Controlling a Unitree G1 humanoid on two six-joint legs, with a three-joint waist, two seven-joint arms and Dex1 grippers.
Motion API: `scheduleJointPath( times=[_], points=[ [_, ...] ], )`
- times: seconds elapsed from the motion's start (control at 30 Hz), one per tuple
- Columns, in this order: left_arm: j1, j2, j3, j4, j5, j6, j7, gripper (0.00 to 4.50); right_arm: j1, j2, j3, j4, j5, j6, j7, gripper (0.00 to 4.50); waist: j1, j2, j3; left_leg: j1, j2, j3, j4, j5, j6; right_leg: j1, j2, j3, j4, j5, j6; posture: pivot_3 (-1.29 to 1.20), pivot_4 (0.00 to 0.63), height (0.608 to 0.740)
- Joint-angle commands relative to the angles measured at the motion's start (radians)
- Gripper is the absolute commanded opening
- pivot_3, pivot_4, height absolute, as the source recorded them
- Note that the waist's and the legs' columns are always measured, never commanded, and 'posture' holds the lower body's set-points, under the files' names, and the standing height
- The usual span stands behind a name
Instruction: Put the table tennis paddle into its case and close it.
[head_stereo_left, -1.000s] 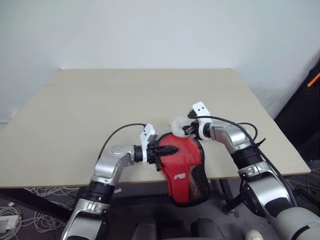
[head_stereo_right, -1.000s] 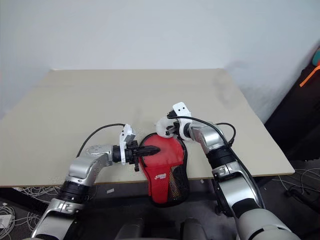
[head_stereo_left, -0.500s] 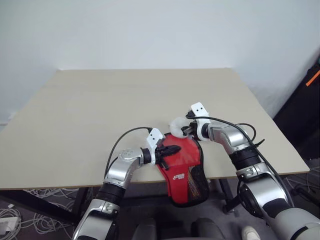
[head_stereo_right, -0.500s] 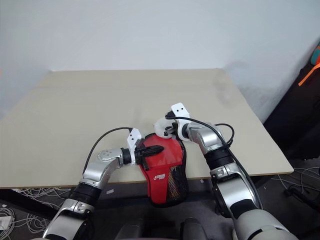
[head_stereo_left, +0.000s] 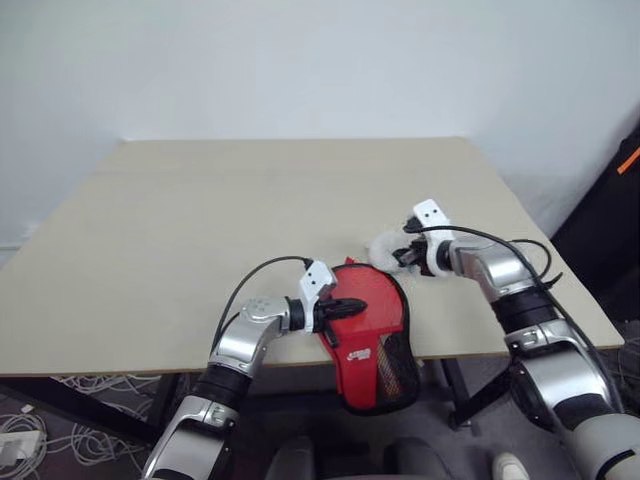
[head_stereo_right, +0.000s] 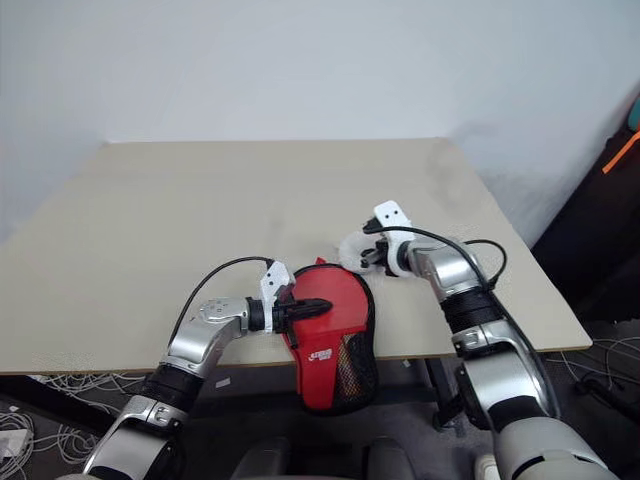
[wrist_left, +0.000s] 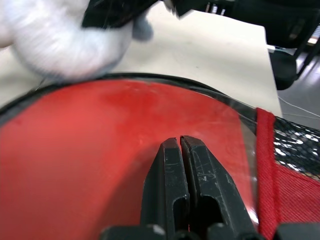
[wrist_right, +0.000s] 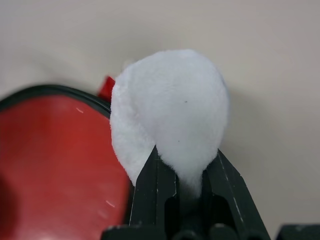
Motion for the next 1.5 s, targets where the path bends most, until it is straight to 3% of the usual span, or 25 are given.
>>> scheduleJointPath(
  times=[0.03, 0.4, 0.93, 1.13, 1.5],
  points=[
    [0.004, 0.012, -0.032, 0.022, 0.013, 0.037, -0.026, 0.00, 0.011, -0.096, -0.013, -0.068, -0.022, -0.013, 0.054, 0.06, 0.000, 0.000, 0.000, 0.000, 0.000, 0.000, 0.000, 0.000, 0.000, 0.000, 0.000, 0.000, 0.000, 0.000, 0.000, 0.00, 0.000, 0.740],
    [-0.030, 0.009, -0.027, 0.065, 0.012, 0.045, -0.037, 0.00, 0.215, -0.344, -0.060, -0.428, 0.095, 0.038, 0.291, 0.06, 0.002, 0.001, 0.000, 0.000, 0.000, 0.000, 0.000, 0.000, 0.000, 0.000, 0.000, 0.000, -0.001, -0.003, 0.004, 0.00, 0.000, 0.740],
    [-0.049, -0.019, -0.027, 0.119, 0.021, 0.019, -0.030, 0.00, 0.501, -0.440, -0.141, -0.742, 0.285, -0.012, 0.440, 0.06, 0.026, 0.001, -0.001, 0.000, 0.000, 0.000, 0.002, -0.001, 0.001, 0.001, -0.001, 0.000, -0.002, -0.005, 0.002, 0.00, 0.000, 0.740],
    [-0.047, -0.013, -0.040, 0.120, 0.038, -0.014, -0.033, 0.00, 0.541, -0.464, -0.138, -0.711, 0.272, -0.051, 0.450, 0.06, 0.025, 0.001, -0.001, 0.000, 0.000, 0.000, 0.002, -0.001, 0.001, 0.001, -0.001, 0.000, -0.001, -0.005, 0.002, 0.00, 0.000, 0.740],
    [-0.083, -0.010, -0.084, 0.141, 0.061, -0.053, -0.115, 0.00, 0.384, -0.368, -0.109, -0.427, 0.159, -0.075, 0.295, 0.06, 0.025, 0.001, -0.001, 0.000, 0.000, 0.000, 0.002, -0.001, 0.001, 0.001, 0.000, 0.000, -0.001, -0.004, 0.002, 0.00, 0.000, 0.740]
  ],
)
